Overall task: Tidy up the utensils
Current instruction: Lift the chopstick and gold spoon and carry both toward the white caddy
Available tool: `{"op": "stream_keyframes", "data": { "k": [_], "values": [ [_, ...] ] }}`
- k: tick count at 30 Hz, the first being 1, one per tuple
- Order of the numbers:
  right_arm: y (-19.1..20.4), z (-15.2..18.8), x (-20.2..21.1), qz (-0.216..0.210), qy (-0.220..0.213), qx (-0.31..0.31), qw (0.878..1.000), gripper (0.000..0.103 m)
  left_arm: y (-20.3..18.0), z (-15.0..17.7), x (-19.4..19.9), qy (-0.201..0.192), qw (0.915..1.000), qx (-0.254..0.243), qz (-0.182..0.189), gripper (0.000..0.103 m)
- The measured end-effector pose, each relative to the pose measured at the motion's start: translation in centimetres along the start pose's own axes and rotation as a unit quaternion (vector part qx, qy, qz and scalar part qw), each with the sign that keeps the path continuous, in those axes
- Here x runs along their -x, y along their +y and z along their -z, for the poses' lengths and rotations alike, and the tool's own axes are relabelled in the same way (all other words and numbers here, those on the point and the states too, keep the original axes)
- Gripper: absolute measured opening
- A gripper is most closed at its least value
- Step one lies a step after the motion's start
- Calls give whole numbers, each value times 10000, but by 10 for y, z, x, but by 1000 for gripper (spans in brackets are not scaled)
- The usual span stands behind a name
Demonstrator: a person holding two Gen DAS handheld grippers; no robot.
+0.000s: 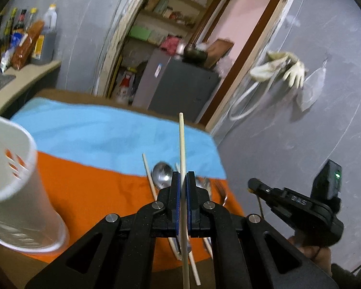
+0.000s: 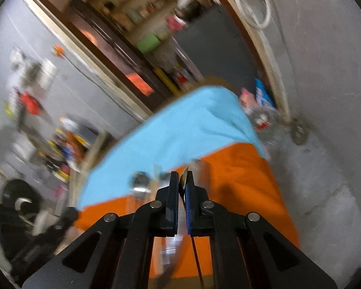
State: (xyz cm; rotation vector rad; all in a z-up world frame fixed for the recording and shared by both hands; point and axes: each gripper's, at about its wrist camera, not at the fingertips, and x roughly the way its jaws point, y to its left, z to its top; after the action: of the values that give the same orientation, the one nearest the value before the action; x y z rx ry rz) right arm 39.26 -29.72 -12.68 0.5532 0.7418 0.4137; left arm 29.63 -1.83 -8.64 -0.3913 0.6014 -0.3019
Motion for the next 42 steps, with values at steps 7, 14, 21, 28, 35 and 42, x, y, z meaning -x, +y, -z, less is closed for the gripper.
{"op": "stream_keyframes", "data": {
  "k": [7,14,21,28,35,42],
  "values": [
    [82,-8,34,-1520,-797,323,9846,3,11,-33,65,-644,9979,3,77,2],
    [175,-11,14,-2583,-1275,531,9561,3,59,-76,132,-1376,9897,108,-384,2],
    [244,3,-36,-3008,-1387,393,9427,3,142,-97,161,-2080,9716,641,-925,2],
    [262,37,-57,-2667,-1863,737,9427,3,191,-96,172,-2522,9578,884,-1059,2],
    [284,78,-58,-1774,-2424,1554,9411,3,185,-74,173,-2848,9484,606,-1253,2],
    [290,108,-64,-1481,-2699,2174,9262,3,175,-53,164,-2988,9409,203,-1583,2]
  ]
}}
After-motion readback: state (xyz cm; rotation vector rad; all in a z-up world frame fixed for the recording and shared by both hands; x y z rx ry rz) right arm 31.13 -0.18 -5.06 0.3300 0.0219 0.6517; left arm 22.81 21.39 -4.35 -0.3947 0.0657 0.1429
